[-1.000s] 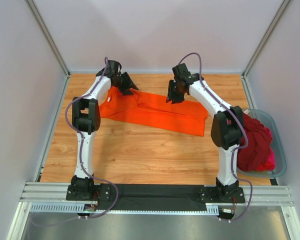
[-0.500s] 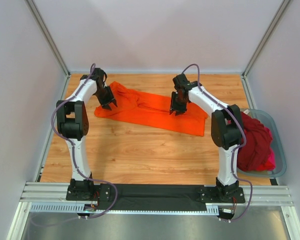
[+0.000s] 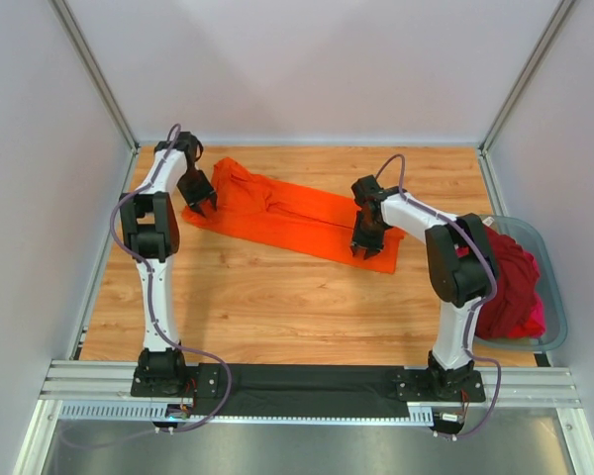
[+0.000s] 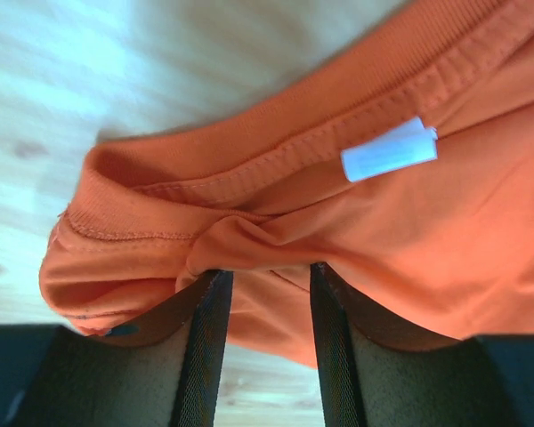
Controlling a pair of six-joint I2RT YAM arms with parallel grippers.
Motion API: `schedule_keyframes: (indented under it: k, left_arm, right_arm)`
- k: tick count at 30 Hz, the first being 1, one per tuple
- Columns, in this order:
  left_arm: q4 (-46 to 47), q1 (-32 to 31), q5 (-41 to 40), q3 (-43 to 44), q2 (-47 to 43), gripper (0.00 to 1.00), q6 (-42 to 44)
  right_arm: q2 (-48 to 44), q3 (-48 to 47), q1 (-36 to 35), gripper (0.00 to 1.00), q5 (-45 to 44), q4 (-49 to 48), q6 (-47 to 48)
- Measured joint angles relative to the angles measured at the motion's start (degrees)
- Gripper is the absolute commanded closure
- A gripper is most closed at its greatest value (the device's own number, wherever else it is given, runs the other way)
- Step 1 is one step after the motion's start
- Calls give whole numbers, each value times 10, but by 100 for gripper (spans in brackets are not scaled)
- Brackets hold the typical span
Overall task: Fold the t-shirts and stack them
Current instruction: Fold the tshirt
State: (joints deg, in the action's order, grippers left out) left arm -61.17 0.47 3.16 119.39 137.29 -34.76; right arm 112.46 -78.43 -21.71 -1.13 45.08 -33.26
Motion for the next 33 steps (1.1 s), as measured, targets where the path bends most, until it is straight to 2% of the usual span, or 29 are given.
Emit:
schedule_keyframes:
  k: [5,10,13,17,21,25,29,33]
  left_arm:
    - [0,18,12,88,47,48,2]
    - [66,39,74,129,68,46,6]
    - [107,44,103,86,38,45,6]
    - [125,26,114,-36,-66,46,13]
    - [145,-38,115,-129,-191,49,11]
    - [185,-165,113,-197,-290,50,-23]
    - [221,-289,114,-212,-295,51,-76]
    - [258,-359,113,-207,-245,53,-136]
  right_arm:
    - [-26,12,-40,64,-12,35,-64]
    - [-75,-5,-82,64,-25,82,-90]
    - [-112,-14,-76,64,-44,103,-90]
    - [-163,-24,-57,64,-66,153,-88]
    - [-216,-50,-41,64,-80,199,-83]
    - [-289,-62,-39,64,-72,230,-80]
    - [-371,-58,-39,64,-53,251,-79]
    - [-437,-58,-39,64,-45,258,-79]
